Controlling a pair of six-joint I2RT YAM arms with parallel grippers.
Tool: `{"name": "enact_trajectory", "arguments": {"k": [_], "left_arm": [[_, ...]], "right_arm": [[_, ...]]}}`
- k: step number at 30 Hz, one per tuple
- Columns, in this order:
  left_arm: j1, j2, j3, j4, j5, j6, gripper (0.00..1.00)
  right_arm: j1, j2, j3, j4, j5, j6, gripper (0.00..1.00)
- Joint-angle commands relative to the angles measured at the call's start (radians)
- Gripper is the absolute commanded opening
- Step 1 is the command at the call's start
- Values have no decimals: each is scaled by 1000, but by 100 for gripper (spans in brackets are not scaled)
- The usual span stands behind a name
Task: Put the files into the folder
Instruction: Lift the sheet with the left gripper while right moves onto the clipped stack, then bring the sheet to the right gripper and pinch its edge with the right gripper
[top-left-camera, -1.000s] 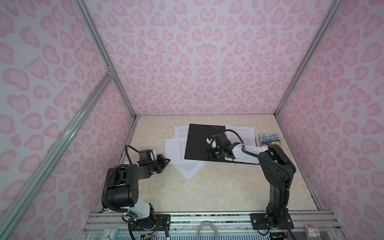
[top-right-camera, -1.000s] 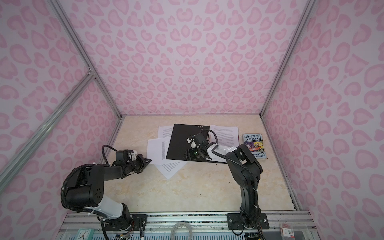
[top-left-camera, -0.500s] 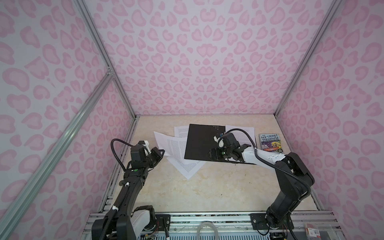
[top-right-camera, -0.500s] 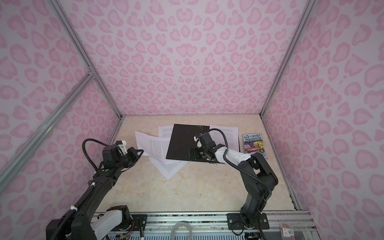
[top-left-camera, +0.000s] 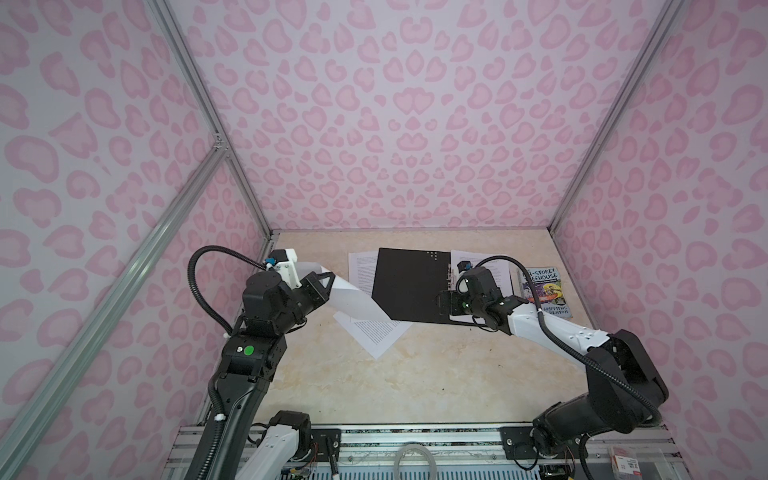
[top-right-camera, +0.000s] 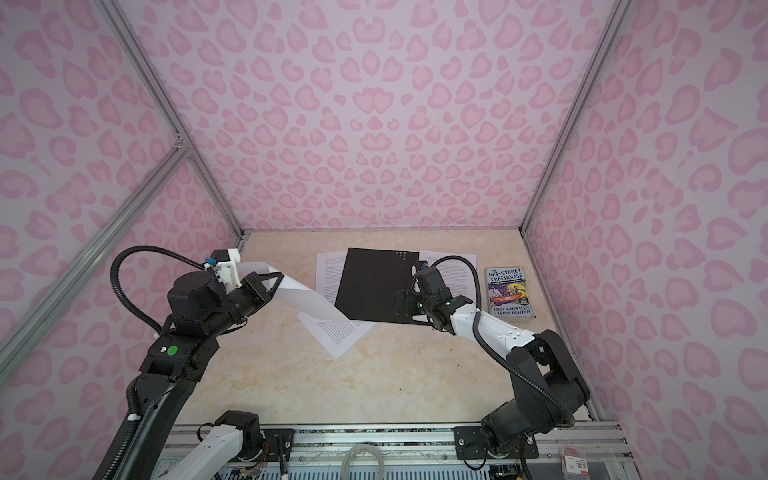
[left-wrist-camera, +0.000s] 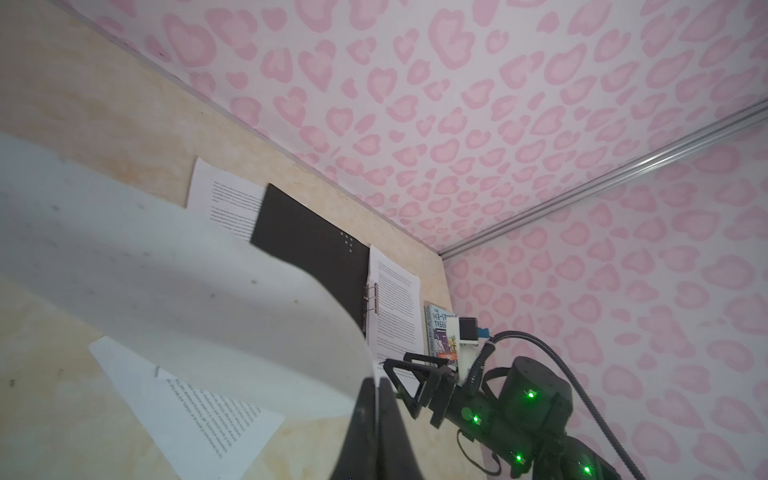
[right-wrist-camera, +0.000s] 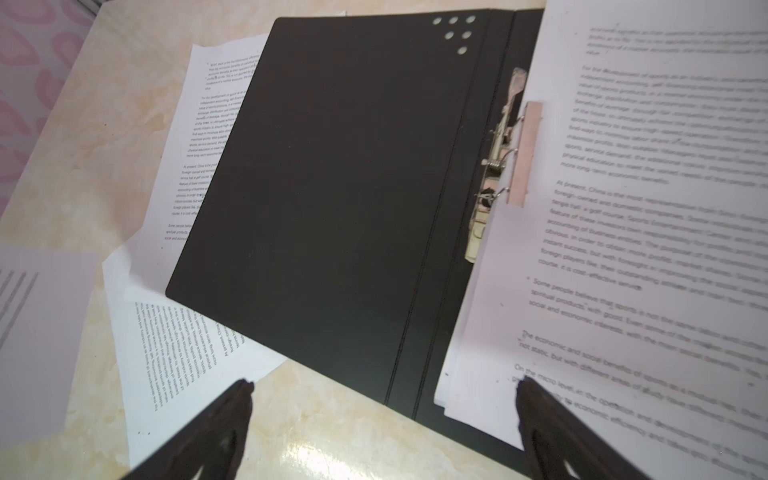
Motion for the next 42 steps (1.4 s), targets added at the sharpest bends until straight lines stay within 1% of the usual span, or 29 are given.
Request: {"name": "enact_trajectory", "arguments": {"k": [1, 4, 6, 9, 13, 16, 19, 21, 23, 26, 28, 29, 30, 32, 34, 37, 42], "left_arm": [[-105, 80, 72, 43, -116, -35, 3], [-170, 202, 152, 82, -160, -47, 3], [-190, 283, 217, 115, -175, -50, 3], [-199, 420, 347, 162, -145, -74, 4], [-250, 599, 557, 151, -137, -81, 3], [-292, 694, 667, 159, -136, -91, 3], [-325, 753, 703, 191, -155, -109, 3], [-344, 769, 678, 237, -173, -122, 3], [-356, 775, 618, 304, -195, -142, 3], [-365, 781, 483, 436, -220, -191, 3], [-365, 790, 383, 526, -220, -228, 3], [-365, 791, 336, 598, -215, -252, 4], [-365, 791, 253, 664, -206, -282, 3], [-366, 783, 150, 748, -205, -323, 3], [-371, 751, 56, 777, -249, -350, 3], [-381, 696, -45, 792, -307, -354, 3], [-383, 671, -136, 794, -328, -361, 3]], "right_arm": [[-21, -26, -17, -11, 110, 38, 99], [-65, -38, -35, -12, 95, 68, 99], [-88, -43, -51, 3, 70, 84, 99], [-114, -45, -61, 10, 46, 99, 99], [-142, -60, -73, 12, 36, 113, 99], [-165, -75, -86, 14, 33, 126, 99], [-190, -93, -106, 22, 31, 148, 99], [-212, -110, -128, 40, 21, 168, 99], [-235, -146, -174, 79, 21, 200, 99], [-260, -216, -281, 217, 5, 243, 99], [-265, -260, -308, 233, 26, 249, 99], [-265, -274, -311, 230, 36, 245, 99], [-265, -282, -311, 230, 38, 237, 99], [-266, -278, -306, 230, 24, 236, 99], [-266, -255, -301, 238, 3, 239, 99], [-266, -202, -289, 258, -50, 247, 98], [-254, -107, -249, 260, -151, 263, 98]]}}
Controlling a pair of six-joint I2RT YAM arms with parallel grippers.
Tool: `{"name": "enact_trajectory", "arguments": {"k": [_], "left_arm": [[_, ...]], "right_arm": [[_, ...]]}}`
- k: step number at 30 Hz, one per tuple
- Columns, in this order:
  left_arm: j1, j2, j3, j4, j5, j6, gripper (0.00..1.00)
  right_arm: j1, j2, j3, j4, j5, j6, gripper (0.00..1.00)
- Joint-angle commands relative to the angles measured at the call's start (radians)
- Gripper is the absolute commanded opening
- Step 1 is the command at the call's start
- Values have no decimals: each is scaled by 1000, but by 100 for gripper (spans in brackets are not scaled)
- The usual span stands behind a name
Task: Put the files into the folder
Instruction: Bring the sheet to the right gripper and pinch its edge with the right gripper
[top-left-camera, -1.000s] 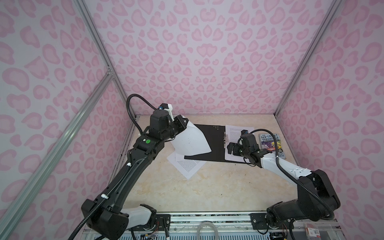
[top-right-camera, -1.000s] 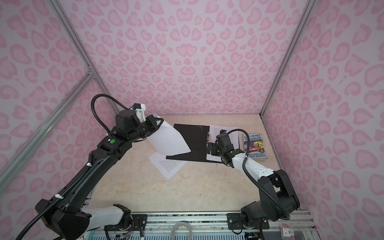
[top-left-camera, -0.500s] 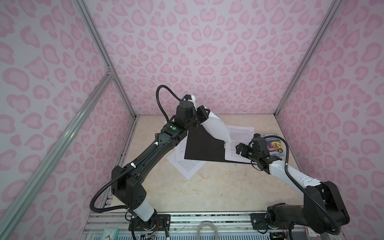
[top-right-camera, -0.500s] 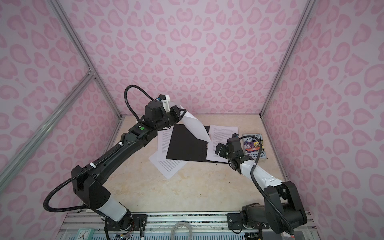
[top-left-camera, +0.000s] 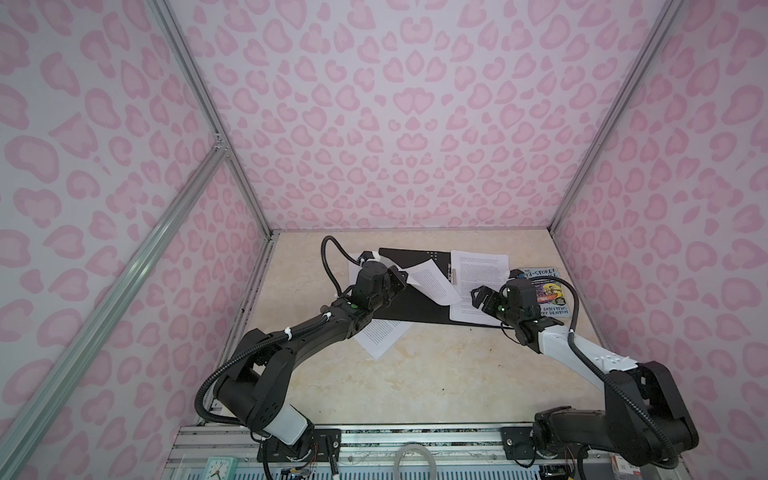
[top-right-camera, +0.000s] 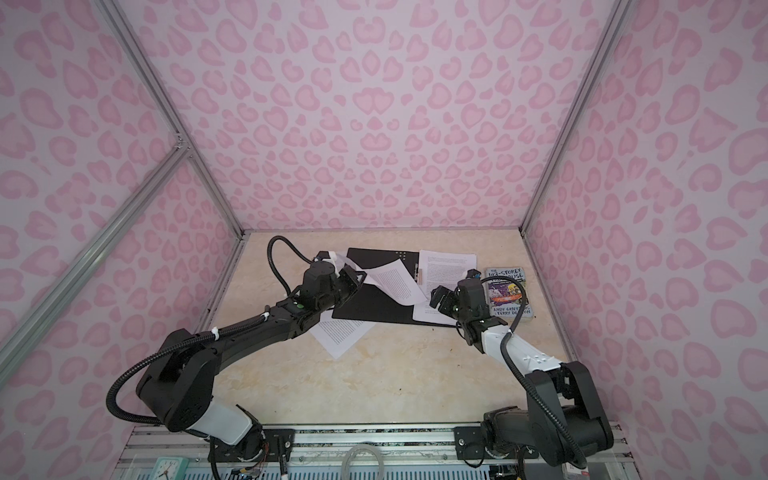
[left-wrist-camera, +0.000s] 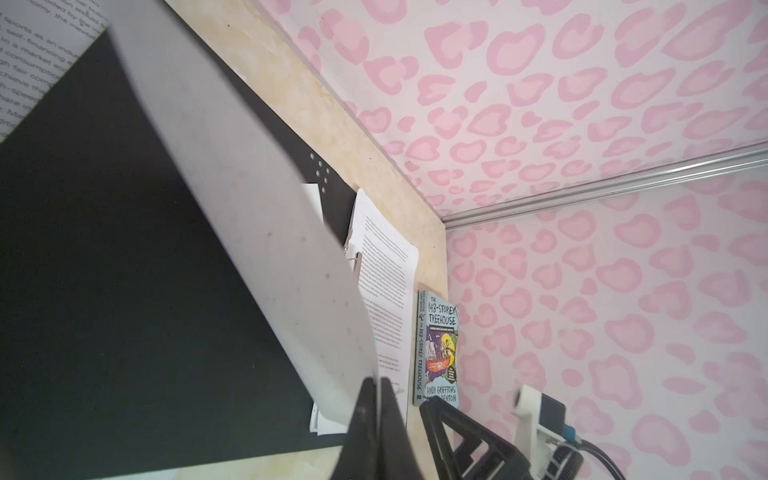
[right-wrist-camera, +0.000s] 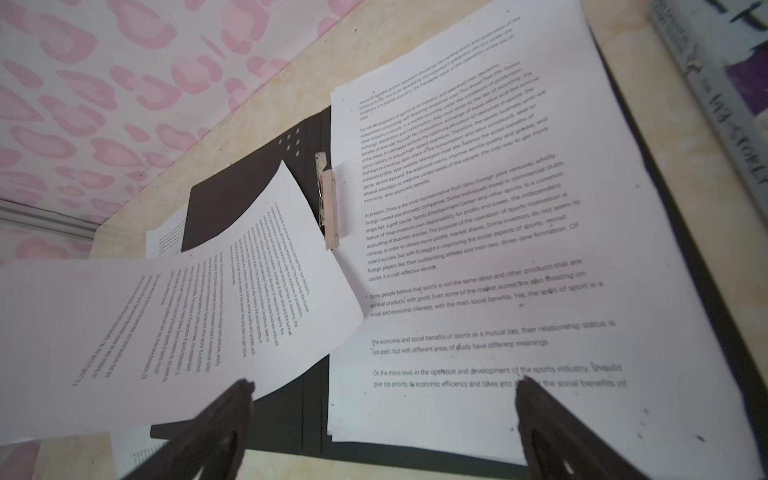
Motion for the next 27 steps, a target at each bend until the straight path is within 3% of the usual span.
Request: {"name": "enact_trajectory", "arguments": {"k": [1, 5, 9, 13, 19, 27], "left_arm": [[0, -16, -44, 60, -48, -25, 3], [0, -25, -108, 66, -60, -57, 3], [0, -28, -153, 104, -26, -77, 3], [0, -58, -196, 124, -9, -86, 3], [0, -96, -238, 139, 46, -106, 3], [-1, -131, -305, 157, 99, -130, 3]], "right_arm": [[14, 48, 20, 38, -96, 17, 98], [68, 102, 44, 52, -162, 67, 98], [100, 121, 14, 146, -246, 200, 99], [177, 122, -32, 261, -239, 321, 99], [287, 240, -54, 512, -243, 493, 99], [351, 381, -77, 775, -198, 645, 94]]}}
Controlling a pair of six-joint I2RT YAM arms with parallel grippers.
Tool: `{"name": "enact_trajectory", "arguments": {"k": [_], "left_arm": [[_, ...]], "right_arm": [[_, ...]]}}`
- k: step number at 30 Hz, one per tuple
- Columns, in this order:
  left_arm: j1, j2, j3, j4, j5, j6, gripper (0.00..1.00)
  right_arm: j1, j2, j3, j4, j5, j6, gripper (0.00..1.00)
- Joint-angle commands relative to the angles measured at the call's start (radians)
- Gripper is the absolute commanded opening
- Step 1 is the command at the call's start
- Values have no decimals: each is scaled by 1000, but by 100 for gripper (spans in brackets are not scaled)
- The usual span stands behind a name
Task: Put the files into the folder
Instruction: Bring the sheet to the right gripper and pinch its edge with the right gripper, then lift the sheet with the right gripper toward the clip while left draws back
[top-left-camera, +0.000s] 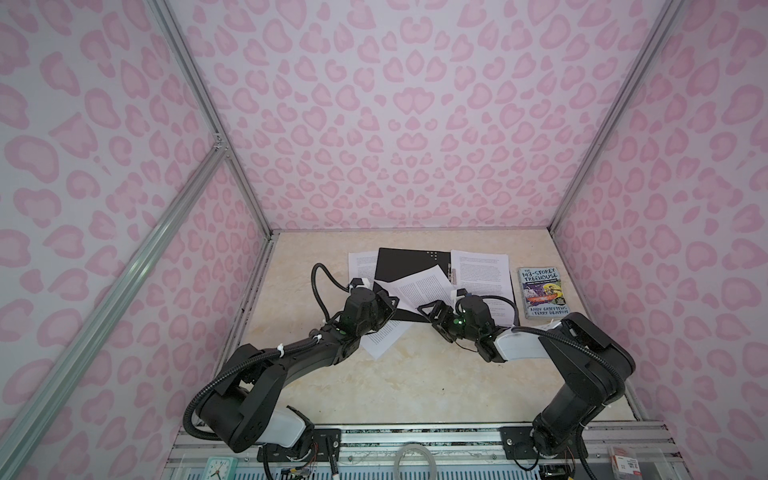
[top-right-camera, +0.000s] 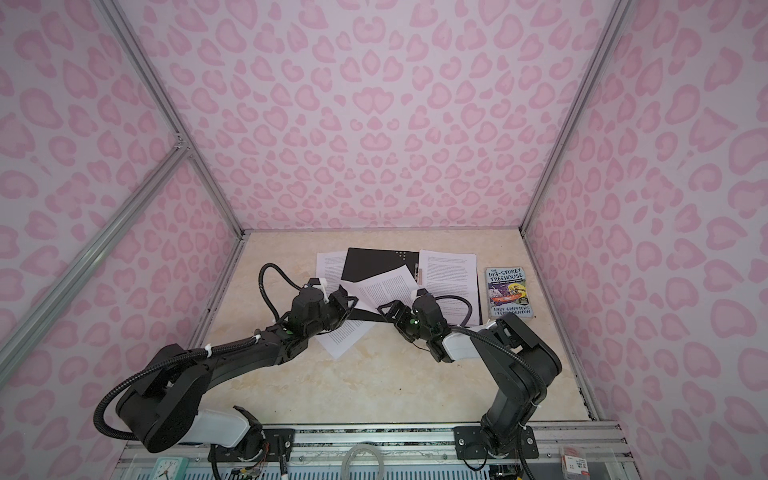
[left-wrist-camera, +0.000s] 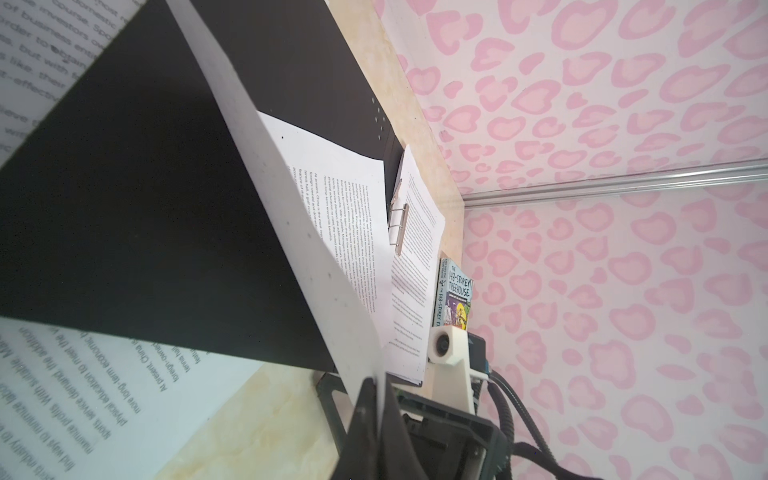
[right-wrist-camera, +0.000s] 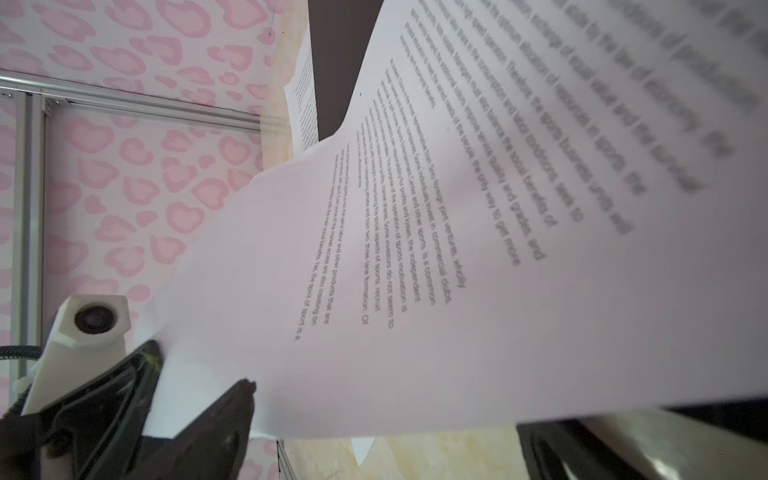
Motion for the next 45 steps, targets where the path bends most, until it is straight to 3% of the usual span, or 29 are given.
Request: {"name": "enact_trajectory", "arguments": {"k": [1, 18, 24, 28, 30, 32, 34, 38, 39, 45], "left_arm": [[-1, -21, -22, 48, 25, -19, 3], [-3, -47, -102, 101, 56, -53, 4], [-3, -56, -124, 111, 55, -61, 6], [-3, -70, -132, 105, 55, -53, 10], [-1, -80, -136, 102, 60, -45, 16], [0, -101, -137, 89, 64, -24, 27], [6, -133, -133, 58, 72, 16, 49], [34, -220, -115, -32, 109, 124, 81], [41, -250, -104, -73, 116, 161, 100], [45, -449, -38, -341, 102, 387, 97]], "right_arm": [[22, 33, -13, 179, 51, 91, 92], [62, 125, -51, 407, 204, 233, 57], [85, 164, -56, 461, 236, 268, 36], [95, 153, -56, 448, 246, 244, 7], [99, 120, -57, 406, 253, 216, 0], [100, 65, -51, 327, 261, 170, 0], [102, -15, -46, 214, 277, 111, 0], [95, -163, 12, -70, 268, -25, 0], [91, -190, 41, -147, 249, -70, 0], [24, -265, 281, -623, 93, -360, 0]]}}
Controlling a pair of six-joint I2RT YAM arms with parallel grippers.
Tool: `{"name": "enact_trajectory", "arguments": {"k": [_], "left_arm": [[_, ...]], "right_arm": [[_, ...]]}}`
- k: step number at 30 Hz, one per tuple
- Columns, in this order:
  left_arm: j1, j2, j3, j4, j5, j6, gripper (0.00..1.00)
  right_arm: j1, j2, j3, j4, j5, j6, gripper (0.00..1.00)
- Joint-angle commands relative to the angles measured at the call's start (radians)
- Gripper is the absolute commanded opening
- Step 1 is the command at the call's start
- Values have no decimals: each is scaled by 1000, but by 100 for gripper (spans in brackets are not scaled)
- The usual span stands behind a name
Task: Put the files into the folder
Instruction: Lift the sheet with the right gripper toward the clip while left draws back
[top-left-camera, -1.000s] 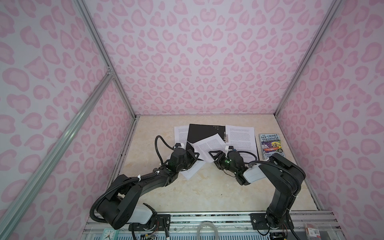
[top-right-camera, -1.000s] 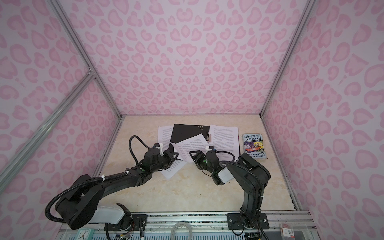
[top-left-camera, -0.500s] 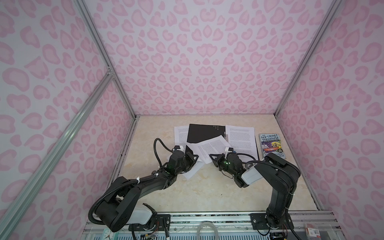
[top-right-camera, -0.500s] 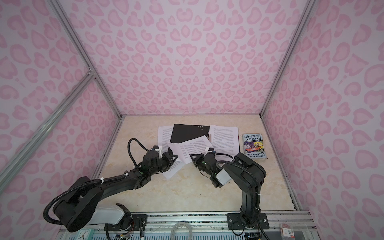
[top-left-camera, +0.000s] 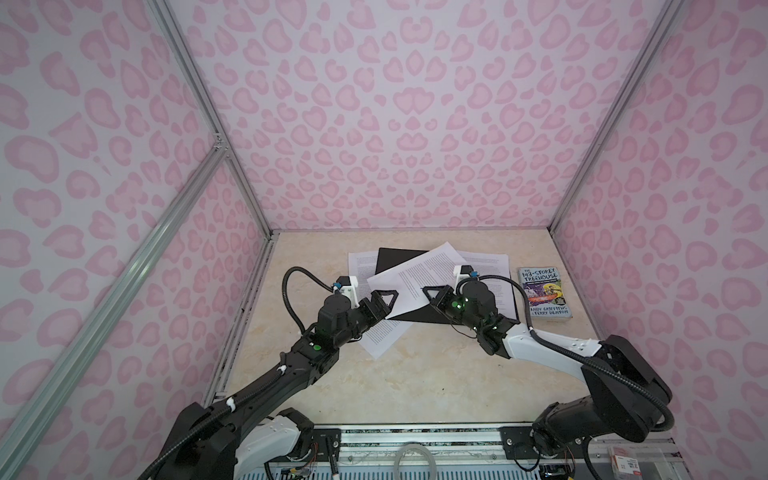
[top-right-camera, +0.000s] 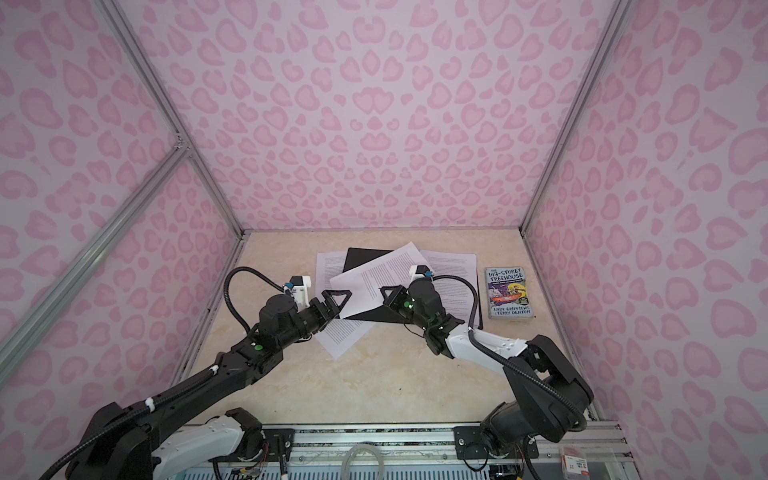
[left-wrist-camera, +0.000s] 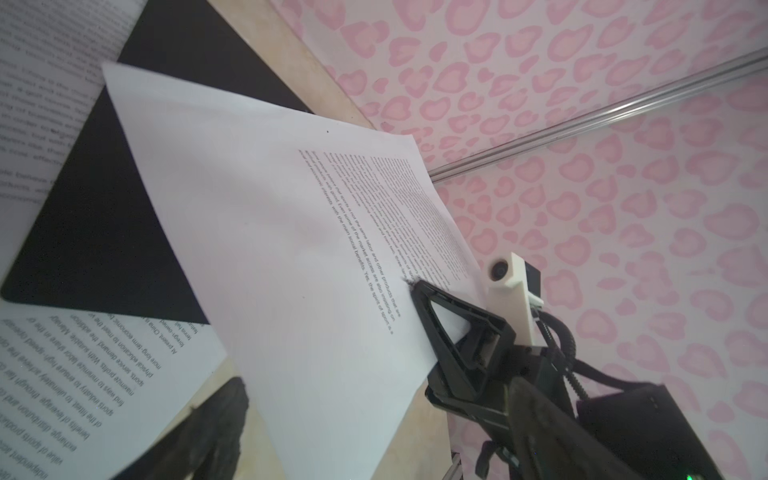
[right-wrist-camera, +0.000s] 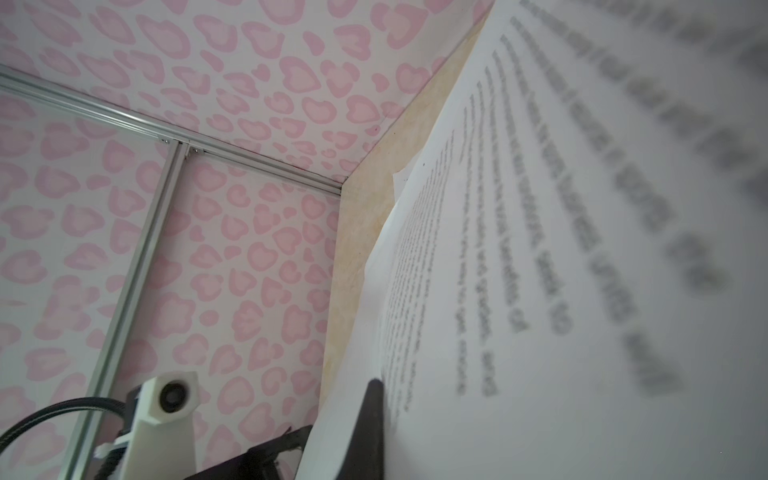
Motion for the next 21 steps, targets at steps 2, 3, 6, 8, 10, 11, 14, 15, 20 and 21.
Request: {"name": "enact_trajectory", "arguments": {"k": [2, 3, 6, 8, 10, 11, 14, 15, 20, 21], "left_arm": [[-13, -101, 13, -164, 17, 219, 97], [-19, -123, 5, -171, 24, 251, 97], [-34, -166, -24, -178, 41, 345, 97], [-35, -179, -48, -187, 28, 359, 97], [-35, -174, -64, -146, 61, 332, 97], [-35, -161, -60, -138, 88, 334, 97], [-35, -93, -15, -165, 147, 353, 97], [-35, -70, -7, -171, 151, 347, 97], [-35, 8, 4, -142, 204, 342, 97], [-35, 16, 9, -145, 205, 345, 97]], "right_arm": [[-56, -10, 147, -430, -138, -287, 0], [-79, -7, 198, -510, -167, -342, 0], [-160, 17, 325, -732, -241, -478, 0], [-221, 30, 386, -853, -261, -561, 0], [-304, 58, 445, -980, -278, -638, 0], [-338, 73, 471, -1037, -282, -681, 0], [-420, 172, 571, -1242, -193, -817, 0], [-430, 217, 607, -1308, -109, -848, 0], [-448, 394, 749, -1426, 213, -899, 0], [-454, 414, 767, -1424, 258, -903, 0]]}}
